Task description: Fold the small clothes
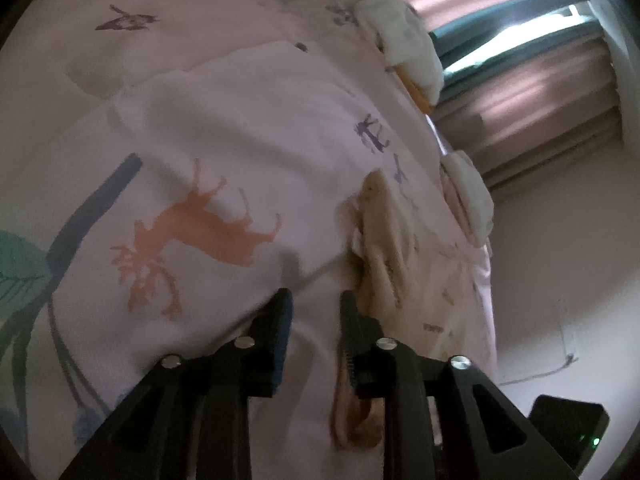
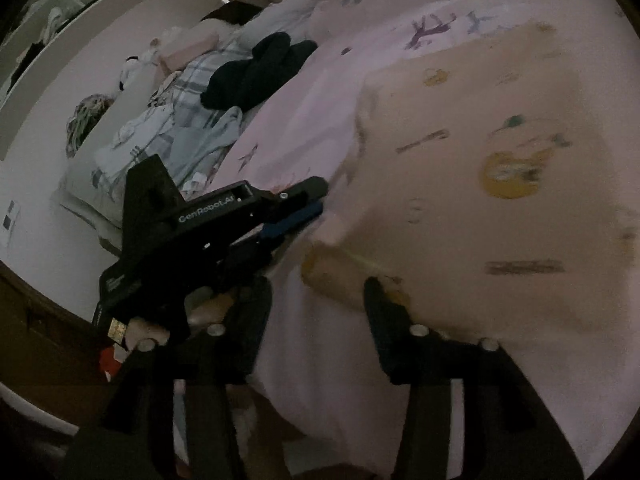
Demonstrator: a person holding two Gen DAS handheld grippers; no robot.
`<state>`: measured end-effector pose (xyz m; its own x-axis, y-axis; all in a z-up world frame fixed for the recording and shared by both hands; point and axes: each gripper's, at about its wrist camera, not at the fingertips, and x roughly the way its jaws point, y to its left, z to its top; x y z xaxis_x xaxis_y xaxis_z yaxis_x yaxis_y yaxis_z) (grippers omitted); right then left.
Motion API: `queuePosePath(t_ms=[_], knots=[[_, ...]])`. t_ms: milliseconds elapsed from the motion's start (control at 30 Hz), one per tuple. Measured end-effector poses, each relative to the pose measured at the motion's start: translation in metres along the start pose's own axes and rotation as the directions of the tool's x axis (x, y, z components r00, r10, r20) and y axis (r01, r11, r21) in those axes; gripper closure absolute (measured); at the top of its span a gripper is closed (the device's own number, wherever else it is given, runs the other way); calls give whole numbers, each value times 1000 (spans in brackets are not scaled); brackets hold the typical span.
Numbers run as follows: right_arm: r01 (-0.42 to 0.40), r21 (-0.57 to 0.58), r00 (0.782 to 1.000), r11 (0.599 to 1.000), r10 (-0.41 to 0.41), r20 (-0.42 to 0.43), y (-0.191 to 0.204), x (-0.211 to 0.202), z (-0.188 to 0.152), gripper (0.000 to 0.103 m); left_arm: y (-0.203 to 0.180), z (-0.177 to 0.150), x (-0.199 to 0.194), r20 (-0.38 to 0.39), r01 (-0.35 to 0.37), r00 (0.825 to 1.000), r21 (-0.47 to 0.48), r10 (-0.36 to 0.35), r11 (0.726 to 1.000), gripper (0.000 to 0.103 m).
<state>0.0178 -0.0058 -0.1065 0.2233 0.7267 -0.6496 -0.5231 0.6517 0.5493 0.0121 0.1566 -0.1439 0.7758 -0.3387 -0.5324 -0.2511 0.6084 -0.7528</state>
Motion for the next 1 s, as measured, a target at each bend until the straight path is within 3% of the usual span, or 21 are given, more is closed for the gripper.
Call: queuePosePath(t_ms=[33, 100, 167, 267, 433, 567, 733, 867, 967, 1000], knots=[[23, 1, 1000, 1000, -23, 15, -3, -8, 0, 47, -3, 0, 1, -8, 14, 1000, 14, -14, 1000, 68], [91, 3, 994, 996, -91, 67, -11, -27, 5, 42, -10, 0, 2, -26, 46, 999, 42, -45, 998, 49], [152, 8, 981, 988, -152, 124, -22, -43, 9, 30, -18, -2, 4, -39, 69, 997, 71, -67, 995, 39], [213, 70, 956, 975, -223, 192, -49, -59, 17, 27, -27, -5, 8, -58, 71, 996, 99, -66, 993, 35], [3, 301, 949, 954, -98, 300, -121, -57, 16, 22, -29, -5, 22, -107, 185, 978, 78, -177, 980, 34], [-168, 263, 883, 950, 26, 469, -136, -68, -5, 23, -39, -13, 31, -150, 211, 971, 165, -187, 963, 34], [-150, 281, 891, 948, 7, 453, -138, -71, 4, 23, -52, -23, 37, -153, 183, 977, 264, -146, 947, 33], [-31, 312, 884, 949, -120, 453, -143, -80, 9, 23, -52, -18, 45, -178, 240, 962, 204, -205, 949, 33], [28, 259, 916, 965, -129, 379, -147, -71, 11, 22, -54, -16, 53, -192, 267, 953, 173, -234, 948, 33], [64, 221, 918, 973, -144, 370, -144, -67, 12, 19, -55, -15, 55, -194, 271, 952, 173, -237, 947, 33]])
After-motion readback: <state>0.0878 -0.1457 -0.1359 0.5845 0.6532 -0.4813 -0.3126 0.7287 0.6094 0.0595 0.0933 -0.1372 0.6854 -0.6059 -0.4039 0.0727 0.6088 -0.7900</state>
